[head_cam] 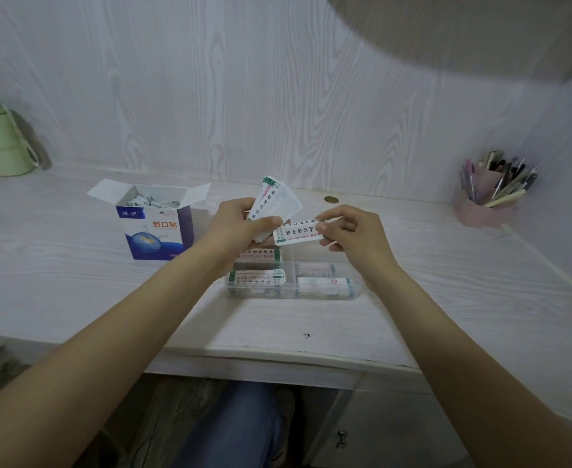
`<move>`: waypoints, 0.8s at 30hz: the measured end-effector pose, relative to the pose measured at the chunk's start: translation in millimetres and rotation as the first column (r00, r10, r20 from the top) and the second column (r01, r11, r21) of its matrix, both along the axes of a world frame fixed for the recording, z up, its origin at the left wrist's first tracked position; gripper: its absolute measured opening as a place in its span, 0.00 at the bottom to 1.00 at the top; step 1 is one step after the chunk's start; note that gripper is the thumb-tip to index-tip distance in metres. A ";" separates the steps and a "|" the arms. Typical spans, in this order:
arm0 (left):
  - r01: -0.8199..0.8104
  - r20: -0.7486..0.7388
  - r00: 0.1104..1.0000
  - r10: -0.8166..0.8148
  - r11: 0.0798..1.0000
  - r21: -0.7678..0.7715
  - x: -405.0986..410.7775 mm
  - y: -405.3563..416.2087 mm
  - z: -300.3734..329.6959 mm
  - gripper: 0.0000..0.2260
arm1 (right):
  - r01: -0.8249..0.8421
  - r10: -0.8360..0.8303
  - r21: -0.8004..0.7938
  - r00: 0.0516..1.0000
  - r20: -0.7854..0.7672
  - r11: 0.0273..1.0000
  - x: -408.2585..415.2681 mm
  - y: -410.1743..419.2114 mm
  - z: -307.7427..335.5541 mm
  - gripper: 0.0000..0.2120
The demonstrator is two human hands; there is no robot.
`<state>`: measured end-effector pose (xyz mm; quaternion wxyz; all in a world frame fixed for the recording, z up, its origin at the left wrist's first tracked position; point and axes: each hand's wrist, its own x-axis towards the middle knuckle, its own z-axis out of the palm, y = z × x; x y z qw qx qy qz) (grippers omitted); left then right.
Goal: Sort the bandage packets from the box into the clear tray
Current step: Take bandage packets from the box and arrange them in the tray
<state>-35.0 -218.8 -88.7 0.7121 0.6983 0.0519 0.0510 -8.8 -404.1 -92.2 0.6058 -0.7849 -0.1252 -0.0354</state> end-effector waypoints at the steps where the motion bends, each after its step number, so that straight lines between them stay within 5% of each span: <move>1: -0.003 0.009 1.000 0.003 1.000 -0.013 -0.1 -0.1 0.3 0.08 | 0.013 -0.013 -0.022 1.000 0.004 1.000 0.6 -1.9 -1.4 0.03; 9: -0.033 0.048 0.998 0.038 0.994 -0.108 -0.3 2.1 -1.6 0.11 | 0.183 -0.198 -0.401 0.980 0.006 0.898 17.7 -17.5 -10.7 0.04; 16: -0.016 0.055 0.998 0.022 0.993 -0.116 0.1 -2.9 -2.2 0.10 | 0.095 -0.112 -0.788 0.993 0.034 0.609 22.3 2.2 -14.1 0.03; 24: -0.007 0.059 0.998 0.014 0.992 -0.127 -1.2 -2.2 0.0 0.10 | 0.134 -0.131 -0.914 0.987 0.090 0.384 22.0 14.5 -10.9 0.09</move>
